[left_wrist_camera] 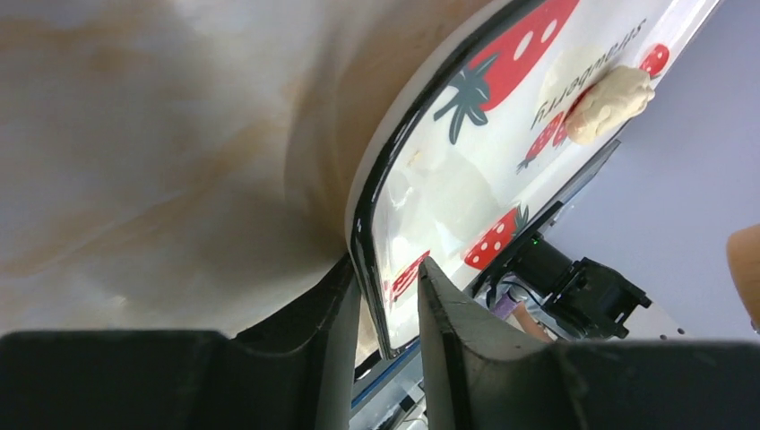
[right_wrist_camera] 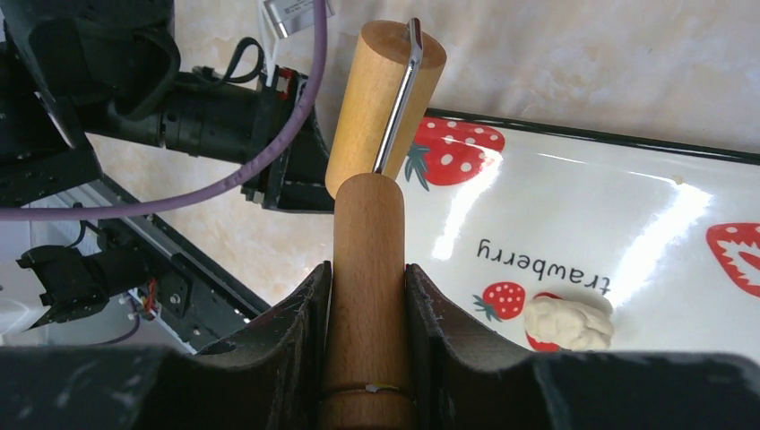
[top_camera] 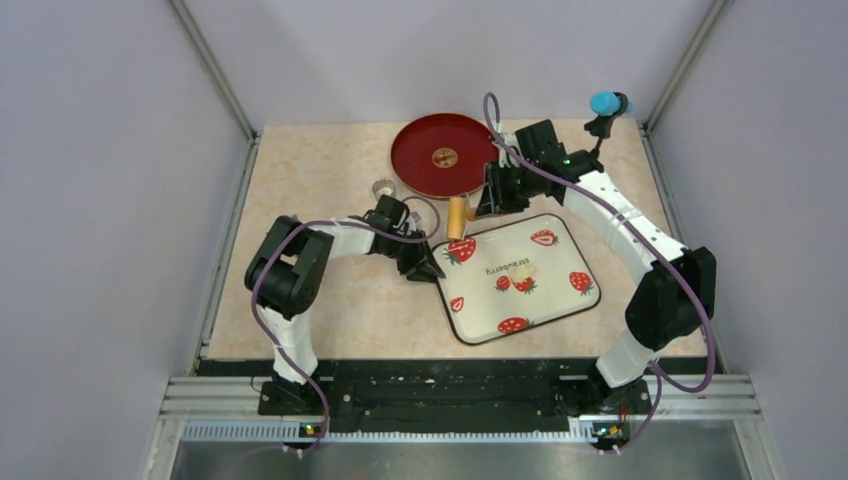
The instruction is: Roll out the dumpling wrappers from the dough
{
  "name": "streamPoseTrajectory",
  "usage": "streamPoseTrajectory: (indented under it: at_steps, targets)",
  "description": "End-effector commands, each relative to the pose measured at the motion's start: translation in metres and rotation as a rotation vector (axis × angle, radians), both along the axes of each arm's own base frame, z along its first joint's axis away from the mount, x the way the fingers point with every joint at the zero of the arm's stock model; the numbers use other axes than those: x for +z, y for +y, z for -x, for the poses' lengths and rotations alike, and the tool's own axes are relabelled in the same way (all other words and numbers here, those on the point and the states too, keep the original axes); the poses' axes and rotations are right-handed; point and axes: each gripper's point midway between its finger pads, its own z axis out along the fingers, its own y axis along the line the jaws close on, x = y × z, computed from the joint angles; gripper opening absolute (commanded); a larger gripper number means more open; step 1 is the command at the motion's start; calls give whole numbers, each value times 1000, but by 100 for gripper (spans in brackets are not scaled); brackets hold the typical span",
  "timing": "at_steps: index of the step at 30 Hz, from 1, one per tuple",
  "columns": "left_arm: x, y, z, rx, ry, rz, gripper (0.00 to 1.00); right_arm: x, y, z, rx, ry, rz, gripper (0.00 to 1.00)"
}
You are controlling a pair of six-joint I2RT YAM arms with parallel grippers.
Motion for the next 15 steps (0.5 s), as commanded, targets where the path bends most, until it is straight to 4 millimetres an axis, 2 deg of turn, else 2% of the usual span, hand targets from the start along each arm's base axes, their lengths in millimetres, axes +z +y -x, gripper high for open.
streamPoseTrajectory:
  at_steps: [1,5,8,13,15]
  targets:
    - [18,-23,-15,7,-35,76,35,49,-4,-8,-9,-141,-51,0]
    - [26,-19,-19,17,-70,79,37,47,-7,-6,-11,-138,-39,0]
    - [23,-14,-20,21,-69,67,33,45,-9,-5,-14,-139,-32,0]
    - [9,-1,-15,12,-51,21,7,41,-11,-4,-7,-135,-21,0]
    - [4,11,-12,16,-48,-3,0,43,-11,-4,0,-136,-20,0]
